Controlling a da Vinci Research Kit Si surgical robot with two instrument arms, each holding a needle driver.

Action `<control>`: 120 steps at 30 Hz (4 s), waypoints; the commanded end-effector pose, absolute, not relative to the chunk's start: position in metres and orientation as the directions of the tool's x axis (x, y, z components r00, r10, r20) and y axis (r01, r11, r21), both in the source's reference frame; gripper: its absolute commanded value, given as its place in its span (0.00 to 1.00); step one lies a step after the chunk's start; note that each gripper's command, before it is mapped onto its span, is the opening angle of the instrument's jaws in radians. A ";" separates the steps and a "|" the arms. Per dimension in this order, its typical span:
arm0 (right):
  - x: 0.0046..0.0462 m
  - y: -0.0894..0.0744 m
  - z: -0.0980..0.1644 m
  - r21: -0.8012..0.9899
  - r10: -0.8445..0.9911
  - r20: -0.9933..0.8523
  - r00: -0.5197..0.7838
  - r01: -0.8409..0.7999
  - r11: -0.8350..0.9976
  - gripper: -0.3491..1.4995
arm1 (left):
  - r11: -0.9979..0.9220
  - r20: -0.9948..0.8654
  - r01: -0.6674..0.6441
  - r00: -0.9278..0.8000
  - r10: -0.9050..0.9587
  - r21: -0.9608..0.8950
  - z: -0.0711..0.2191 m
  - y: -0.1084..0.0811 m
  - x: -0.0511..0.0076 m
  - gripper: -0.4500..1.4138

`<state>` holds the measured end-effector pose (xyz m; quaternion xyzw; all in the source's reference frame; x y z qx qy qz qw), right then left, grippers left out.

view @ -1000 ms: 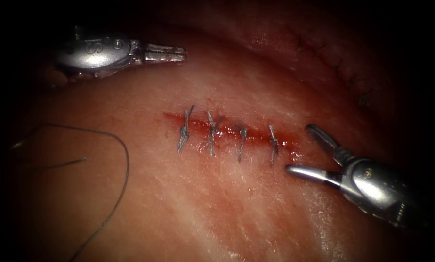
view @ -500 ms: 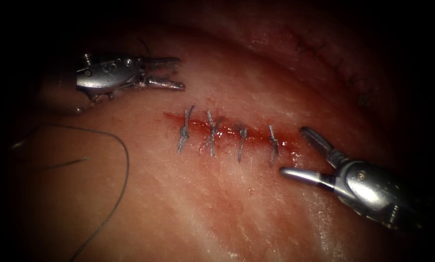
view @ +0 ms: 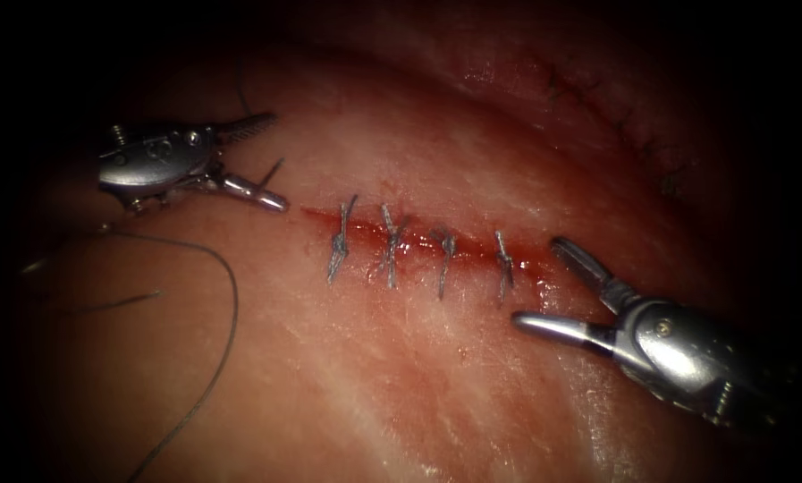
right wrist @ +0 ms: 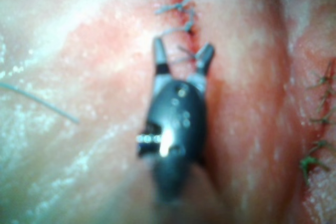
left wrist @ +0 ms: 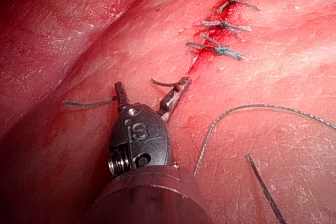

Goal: Wound Closure

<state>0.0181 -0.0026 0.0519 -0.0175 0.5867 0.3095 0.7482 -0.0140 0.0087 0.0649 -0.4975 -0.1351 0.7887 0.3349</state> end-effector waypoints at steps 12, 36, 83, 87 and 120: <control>0.0193 -0.003 0.053 0.343 0.444 -0.888 0.116 -0.477 0.809 1.00 | -0.757 -0.679 -0.373 -0.343 0.649 -0.536 0.065 0.007 -0.0132 0.61; 0.0203 -0.003 0.051 0.352 0.447 -0.885 0.130 -0.442 0.825 0.94 | -0.854 -0.455 -0.371 -0.729 0.511 -0.364 0.060 0.009 -0.0073 0.52; 0.0315 0.010 0.050 0.180 0.190 -0.958 0.215 -0.064 0.982 0.79 | -0.960 -0.904 -0.256 -0.376 0.205 -0.111 0.057 0.012 -0.0178 0.46; 0.0317 0.011 0.050 0.178 0.188 -0.959 0.214 -0.065 0.982 0.77 | -0.961 -0.909 -0.251 -0.365 0.202 -0.113 0.056 0.012 -0.0181 0.46; 0.0269 0.010 0.050 0.150 0.186 -0.963 0.195 -0.184 0.971 0.73 | -0.588 -0.073 0.360 -0.808 -0.585 0.724 0.061 0.007 -0.0179 0.41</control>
